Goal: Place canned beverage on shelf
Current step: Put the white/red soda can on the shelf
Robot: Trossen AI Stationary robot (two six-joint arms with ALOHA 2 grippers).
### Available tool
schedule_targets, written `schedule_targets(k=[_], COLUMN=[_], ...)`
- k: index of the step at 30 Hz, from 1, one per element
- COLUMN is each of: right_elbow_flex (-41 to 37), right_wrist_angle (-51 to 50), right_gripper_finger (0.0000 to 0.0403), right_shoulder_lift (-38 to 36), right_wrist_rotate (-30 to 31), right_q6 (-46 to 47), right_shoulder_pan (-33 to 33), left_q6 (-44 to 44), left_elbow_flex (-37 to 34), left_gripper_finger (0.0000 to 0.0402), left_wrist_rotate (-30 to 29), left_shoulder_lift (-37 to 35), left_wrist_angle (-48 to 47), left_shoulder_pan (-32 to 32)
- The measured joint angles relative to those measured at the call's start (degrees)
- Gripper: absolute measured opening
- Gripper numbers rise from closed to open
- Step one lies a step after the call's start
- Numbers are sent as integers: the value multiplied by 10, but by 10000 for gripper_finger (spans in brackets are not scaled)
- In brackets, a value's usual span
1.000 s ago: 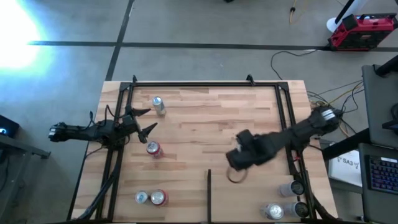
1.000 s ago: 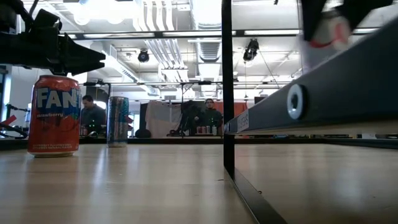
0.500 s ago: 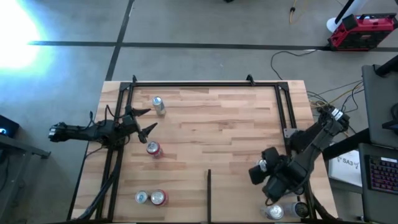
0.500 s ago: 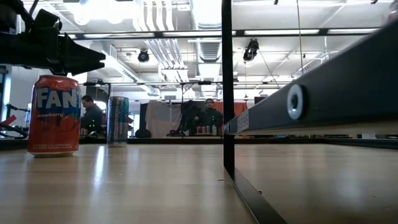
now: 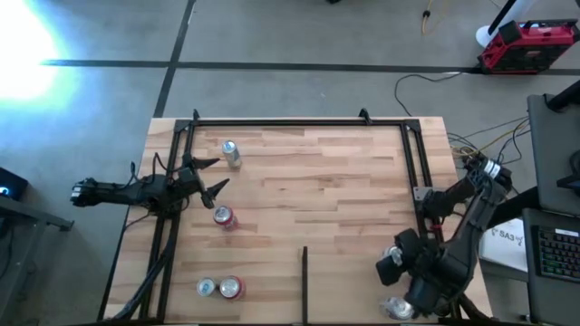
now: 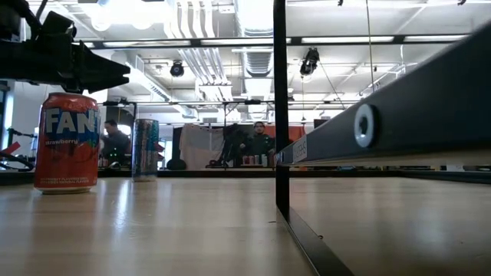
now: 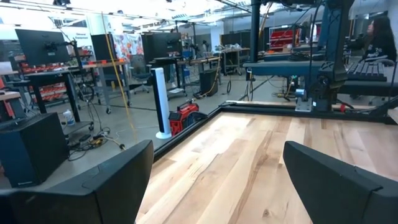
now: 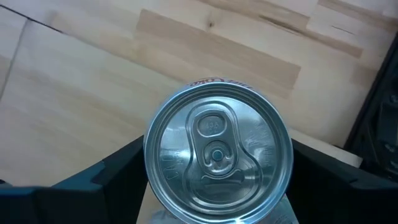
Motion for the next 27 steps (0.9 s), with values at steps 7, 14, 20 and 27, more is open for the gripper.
schedule_targets(k=[7, 14, 20, 27], right_elbow_flex=[9, 17, 21, 21], right_wrist_angle=[5, 11, 11, 14], right_gripper_finger=[296, 297, 297, 299], right_shoulder_lift=[16, 23, 23, 23], right_wrist_rotate=[-15, -8, 9, 2], right_q6=[-25, -44, -60, -60], right_shoulder_pan=[6, 8, 8, 8], left_q6=[0, 0, 0, 0], left_elbow_flex=[0, 0, 0, 0], left_gripper_finger=[343, 343, 343, 343], left_wrist_rotate=[0, 0, 0, 0], left_shoulder_lift=[0, 0, 0, 0], left_wrist_angle=[0, 0, 0, 0], left_shoulder_pan=[0, 0, 0, 0])
